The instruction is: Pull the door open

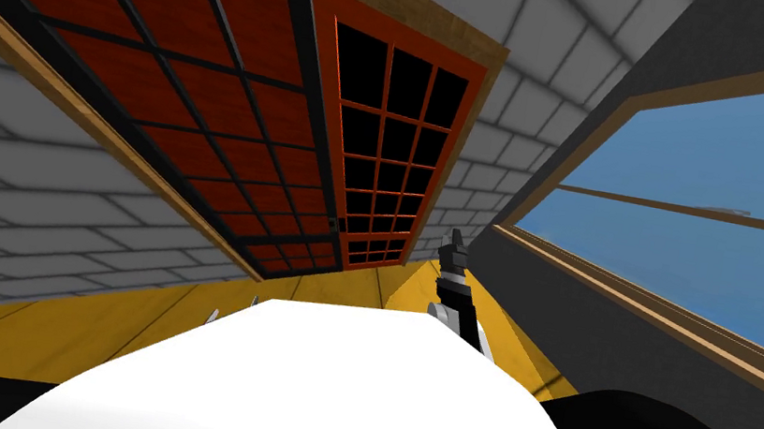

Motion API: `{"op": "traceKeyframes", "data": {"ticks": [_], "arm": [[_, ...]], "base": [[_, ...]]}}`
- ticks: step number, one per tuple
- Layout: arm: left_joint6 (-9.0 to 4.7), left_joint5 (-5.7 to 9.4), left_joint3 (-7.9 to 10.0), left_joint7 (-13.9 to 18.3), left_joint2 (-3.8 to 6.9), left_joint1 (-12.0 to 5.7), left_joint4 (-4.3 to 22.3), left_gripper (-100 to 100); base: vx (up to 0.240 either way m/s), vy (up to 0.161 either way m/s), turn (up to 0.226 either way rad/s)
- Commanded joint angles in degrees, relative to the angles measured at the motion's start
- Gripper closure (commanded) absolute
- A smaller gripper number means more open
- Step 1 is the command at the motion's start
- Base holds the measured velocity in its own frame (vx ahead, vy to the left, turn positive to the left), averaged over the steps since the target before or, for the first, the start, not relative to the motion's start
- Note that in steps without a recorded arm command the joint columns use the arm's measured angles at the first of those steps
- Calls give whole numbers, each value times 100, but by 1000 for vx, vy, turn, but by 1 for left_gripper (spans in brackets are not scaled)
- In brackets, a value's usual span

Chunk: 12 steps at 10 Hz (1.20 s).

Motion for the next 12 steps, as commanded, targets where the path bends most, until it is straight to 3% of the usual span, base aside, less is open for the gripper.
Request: {"op": "traceKeyframes", "data": {"ticks": [1,6,8,9,12], "arm": [[41,43,71,-87,-85,-153,39,-100],[42,53,15,-185,-320,-596,22,-100],[39,51,-2,-194,-351,-658,14,-100],[30,40,-57,-213,-432,-829,-13,-100],[13,18,-150,-229,-537,-1065,-60,-100]], "base": [[113,68,-204],[178,43,-120],[119,34,-64],[140,34,-145],[173,34,-110]]}}
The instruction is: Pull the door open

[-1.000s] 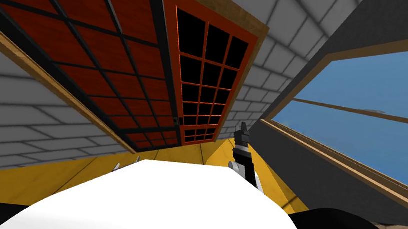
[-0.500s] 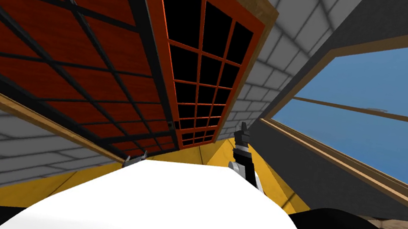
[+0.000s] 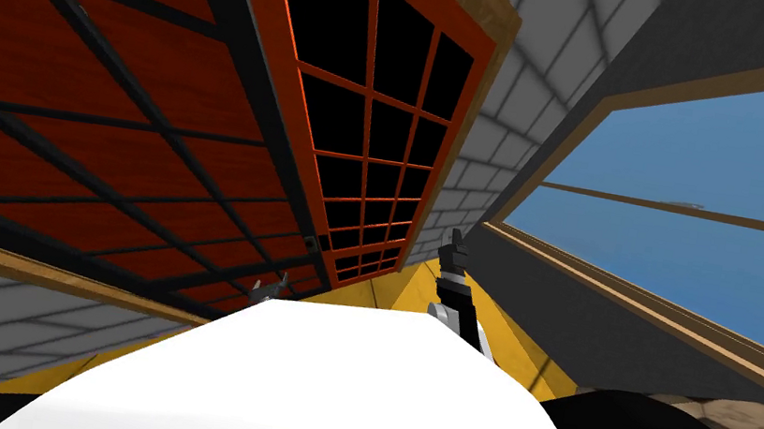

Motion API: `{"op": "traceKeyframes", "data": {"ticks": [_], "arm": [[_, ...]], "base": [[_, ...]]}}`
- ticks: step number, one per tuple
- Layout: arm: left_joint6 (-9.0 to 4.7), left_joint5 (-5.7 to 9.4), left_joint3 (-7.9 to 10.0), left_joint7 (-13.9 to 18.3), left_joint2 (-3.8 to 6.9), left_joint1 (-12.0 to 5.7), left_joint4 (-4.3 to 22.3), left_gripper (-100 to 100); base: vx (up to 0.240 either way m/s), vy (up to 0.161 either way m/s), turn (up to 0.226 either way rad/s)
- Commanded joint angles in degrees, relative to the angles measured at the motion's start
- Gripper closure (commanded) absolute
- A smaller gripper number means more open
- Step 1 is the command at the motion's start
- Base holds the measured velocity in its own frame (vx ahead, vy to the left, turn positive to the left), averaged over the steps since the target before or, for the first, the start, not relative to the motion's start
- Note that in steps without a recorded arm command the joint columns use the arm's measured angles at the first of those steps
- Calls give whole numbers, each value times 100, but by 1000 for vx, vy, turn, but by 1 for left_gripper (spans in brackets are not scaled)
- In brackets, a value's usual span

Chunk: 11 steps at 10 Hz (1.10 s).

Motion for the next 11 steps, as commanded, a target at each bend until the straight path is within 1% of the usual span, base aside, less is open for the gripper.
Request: {"op": "traceKeyframes", "data": {"ticks": [1,6,7,8,11], "arm": [[-87,-4,-43,-27,-44,-173,80,-100],[-125,-57,-237,-38,-197,-586,-22,-100],[-66,-57,-226,-14,-186,-505,-87,-100],[-66,-57,-226,-14,-186,-505,-87,100],[-66,-57,-226,-14,-186,-505,-87,100]], "base": [[181,42,-116],[190,59,-99],[84,27,-20],[-14,-9,2],[-21,-18,-9]]}}
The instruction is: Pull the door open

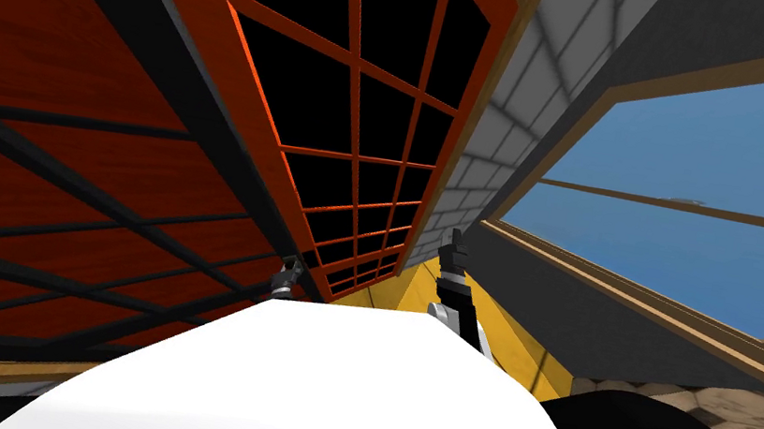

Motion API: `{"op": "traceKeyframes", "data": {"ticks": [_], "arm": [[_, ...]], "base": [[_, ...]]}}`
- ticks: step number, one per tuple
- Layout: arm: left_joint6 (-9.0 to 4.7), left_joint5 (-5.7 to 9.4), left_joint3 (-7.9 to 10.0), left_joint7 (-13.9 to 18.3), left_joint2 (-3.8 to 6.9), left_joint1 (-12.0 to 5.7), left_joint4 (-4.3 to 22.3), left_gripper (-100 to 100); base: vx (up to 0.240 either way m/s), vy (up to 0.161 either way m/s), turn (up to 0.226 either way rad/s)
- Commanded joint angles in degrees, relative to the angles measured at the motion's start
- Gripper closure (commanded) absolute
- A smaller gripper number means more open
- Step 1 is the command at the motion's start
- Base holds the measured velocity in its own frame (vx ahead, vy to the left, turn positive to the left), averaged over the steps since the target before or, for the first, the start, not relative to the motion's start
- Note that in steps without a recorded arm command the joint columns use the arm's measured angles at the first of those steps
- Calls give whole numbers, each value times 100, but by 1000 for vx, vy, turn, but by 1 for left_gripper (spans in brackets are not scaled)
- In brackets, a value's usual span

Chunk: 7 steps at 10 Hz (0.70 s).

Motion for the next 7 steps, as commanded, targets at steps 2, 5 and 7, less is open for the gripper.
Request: {"op": "traceKeyframes", "data": {"ticks": [2,5,7], "arm": [[-8,15,34,2,29,15,-14,100],[11,44,47,96,40,131,43,100],[23,99,105,214,94,283,92,100]], "base": [[0,0,0],[-101,-40,14],[-130,-61,24]]}}
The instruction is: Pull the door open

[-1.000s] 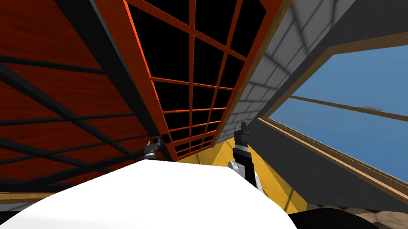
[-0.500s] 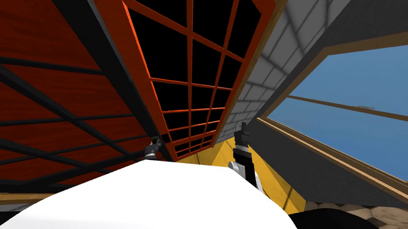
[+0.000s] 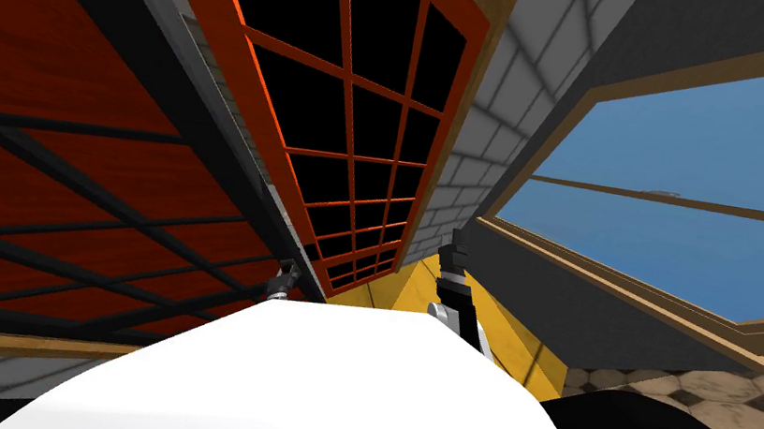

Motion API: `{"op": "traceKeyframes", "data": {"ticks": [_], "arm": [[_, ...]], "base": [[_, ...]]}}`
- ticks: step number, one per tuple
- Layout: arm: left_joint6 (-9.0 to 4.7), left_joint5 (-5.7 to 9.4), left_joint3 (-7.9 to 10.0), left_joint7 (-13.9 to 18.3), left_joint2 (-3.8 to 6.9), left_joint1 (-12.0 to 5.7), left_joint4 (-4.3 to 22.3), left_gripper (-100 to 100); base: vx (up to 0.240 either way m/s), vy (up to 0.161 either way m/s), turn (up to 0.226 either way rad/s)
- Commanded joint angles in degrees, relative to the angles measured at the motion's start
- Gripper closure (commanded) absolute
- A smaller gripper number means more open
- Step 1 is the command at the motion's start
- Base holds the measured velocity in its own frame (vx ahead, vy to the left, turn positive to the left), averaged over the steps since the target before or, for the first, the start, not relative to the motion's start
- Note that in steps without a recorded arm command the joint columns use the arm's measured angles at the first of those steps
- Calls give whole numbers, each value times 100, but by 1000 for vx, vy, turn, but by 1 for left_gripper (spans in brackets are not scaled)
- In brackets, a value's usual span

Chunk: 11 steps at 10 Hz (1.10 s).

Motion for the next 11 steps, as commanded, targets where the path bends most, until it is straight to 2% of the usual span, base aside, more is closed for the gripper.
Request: {"op": "traceKeyframes", "data": {"ticks": [1,2,7,9,10,11], "arm": [[25,76,130,90,129,135,163,100],[25,76,130,90,129,135,163,100],[36,205,186,440,231,350,231,100],[36,205,186,440,231,350,231,100],[40,249,204,559,265,421,254,100],[40,249,204,559,265,421,254,100]], "base": [[-170,-61,68],[-134,-33,56],[-84,-12,8],[-60,-27,2],[-65,-17,24],[-73,-10,7]]}}
